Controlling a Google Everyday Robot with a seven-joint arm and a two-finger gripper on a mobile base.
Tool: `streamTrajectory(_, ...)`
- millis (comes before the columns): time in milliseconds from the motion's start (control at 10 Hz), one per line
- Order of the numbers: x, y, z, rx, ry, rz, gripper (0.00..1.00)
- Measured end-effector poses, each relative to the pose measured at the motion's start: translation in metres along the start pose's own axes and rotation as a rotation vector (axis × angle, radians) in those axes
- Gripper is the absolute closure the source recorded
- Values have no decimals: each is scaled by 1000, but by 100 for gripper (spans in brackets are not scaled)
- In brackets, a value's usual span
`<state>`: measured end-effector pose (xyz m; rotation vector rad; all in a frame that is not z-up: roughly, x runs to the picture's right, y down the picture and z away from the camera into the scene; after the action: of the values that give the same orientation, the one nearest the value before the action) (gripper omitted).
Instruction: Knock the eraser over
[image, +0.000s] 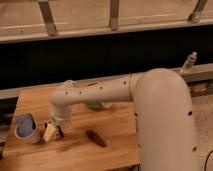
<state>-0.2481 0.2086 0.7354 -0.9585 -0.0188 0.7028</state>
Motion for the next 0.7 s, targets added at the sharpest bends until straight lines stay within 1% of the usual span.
streamTrajectory(200, -19, -21, -10, 34, -26, 34, 20)
streamTrajectory(400, -36, -48, -26, 63, -82, 85, 20)
streamTrajectory(500, -44, -67, -38, 75, -141, 132, 20)
streamTrajectory(600, -48, -80, -46, 83, -184, 173, 20)
streamTrajectory(700, -50, -101, -58, 100, -240, 250, 20)
